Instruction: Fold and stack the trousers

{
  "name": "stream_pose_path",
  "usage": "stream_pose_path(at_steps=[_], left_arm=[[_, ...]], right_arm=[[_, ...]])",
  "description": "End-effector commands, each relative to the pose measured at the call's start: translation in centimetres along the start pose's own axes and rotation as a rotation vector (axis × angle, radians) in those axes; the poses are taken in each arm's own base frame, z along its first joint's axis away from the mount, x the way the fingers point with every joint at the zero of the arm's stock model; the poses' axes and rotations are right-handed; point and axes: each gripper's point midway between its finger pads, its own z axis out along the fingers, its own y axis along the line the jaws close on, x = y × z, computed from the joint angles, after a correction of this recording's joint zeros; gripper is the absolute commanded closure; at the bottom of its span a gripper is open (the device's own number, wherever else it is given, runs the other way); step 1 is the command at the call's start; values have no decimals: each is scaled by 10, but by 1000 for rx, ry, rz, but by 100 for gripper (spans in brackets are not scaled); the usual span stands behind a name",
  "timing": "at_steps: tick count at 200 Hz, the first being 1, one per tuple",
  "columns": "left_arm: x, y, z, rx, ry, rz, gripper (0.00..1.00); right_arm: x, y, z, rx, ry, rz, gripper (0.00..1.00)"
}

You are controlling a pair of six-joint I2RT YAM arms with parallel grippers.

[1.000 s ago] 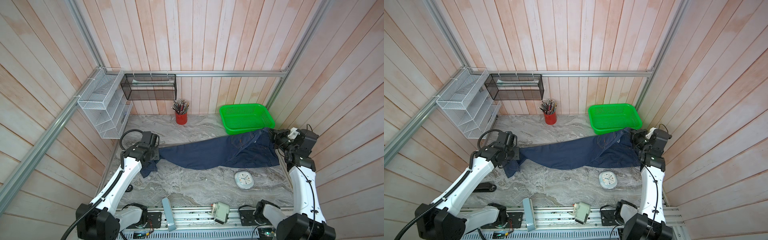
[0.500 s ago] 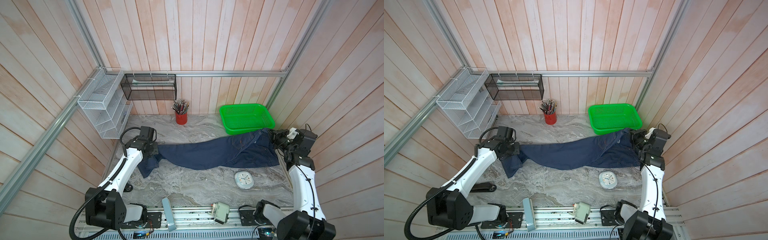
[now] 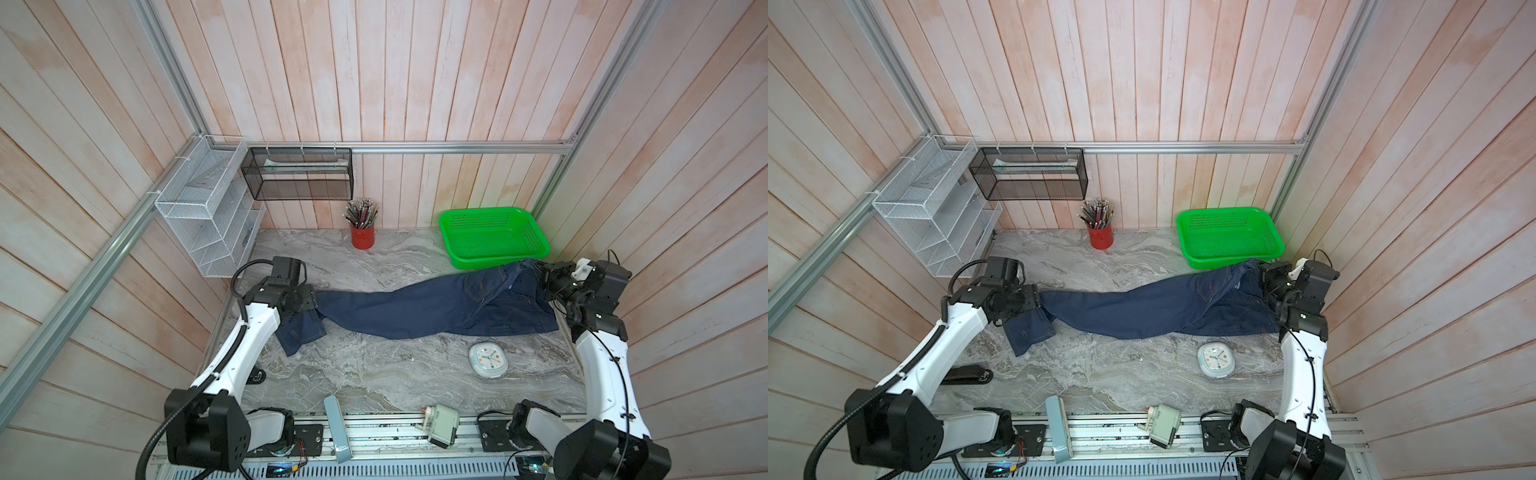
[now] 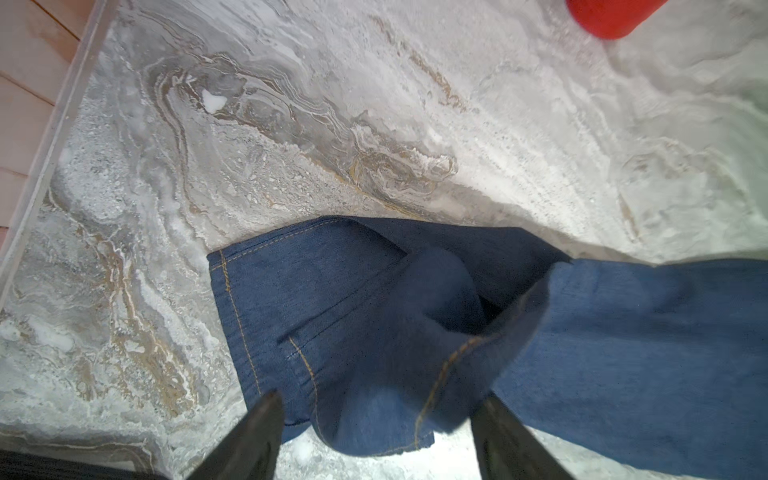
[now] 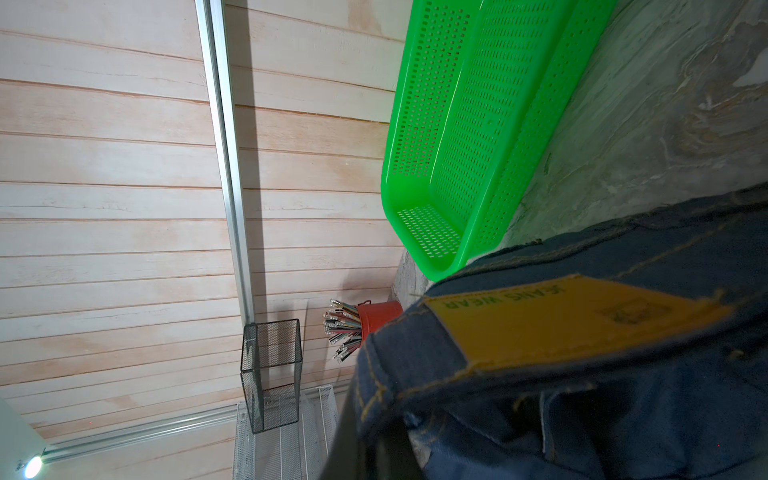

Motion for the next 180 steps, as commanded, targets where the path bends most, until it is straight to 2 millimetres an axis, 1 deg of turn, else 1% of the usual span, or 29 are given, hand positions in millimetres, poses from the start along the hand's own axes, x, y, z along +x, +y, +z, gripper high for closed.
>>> stream_pose_path(at_steps=[1, 12, 33, 35, 42, 52, 64, 79, 88, 107, 136, 155, 164, 171, 180], left_arm=[[22, 7, -9, 22, 4, -90, 26], [37, 6, -7, 53, 26, -114, 22], [62, 8, 3, 74, 64, -151, 20], [64, 8, 3, 75, 64, -152, 20], [64, 4, 4, 72, 62, -145, 14], [66, -5, 7, 97, 79, -141, 12], [73, -13, 16, 114, 109, -142, 11], [89, -10, 30, 79, 151, -151, 10], [95, -7, 38, 66, 157, -164, 10], [99, 1, 51, 29, 134, -172, 10], [97, 7, 69, -26, 136, -151, 11], [91, 7, 78, -34, 112, -130, 14], [88, 2, 81, -2, 101, -126, 19], [85, -2, 82, 20, 101, -122, 28], [83, -5, 81, 28, 100, -115, 45]], right_arm=[[-3, 15, 1, -37, -1, -48, 100], [-3, 15, 2, -38, -1, -48, 100], [-4, 14, 5, -38, 4, -48, 100], [-4, 14, 5, -39, 6, -48, 100], [-3, 13, 6, -39, 7, -48, 100], [-3, 12, 7, -37, 11, -46, 100], [-2, 9, 9, -32, 13, -44, 100], [-1, 8, 9, -31, 13, -45, 100], [-1, 7, 9, -27, 12, -47, 100], [1, 5, 11, -20, 16, -51, 100], [3, 1, 15, -9, 26, -48, 100], [5, -1, 16, -6, 30, -51, 100], [5, -2, 16, -4, 28, -50, 100], [6, -3, 16, -2, 28, -49, 100], [6, -3, 15, 1, 27, -47, 100]])
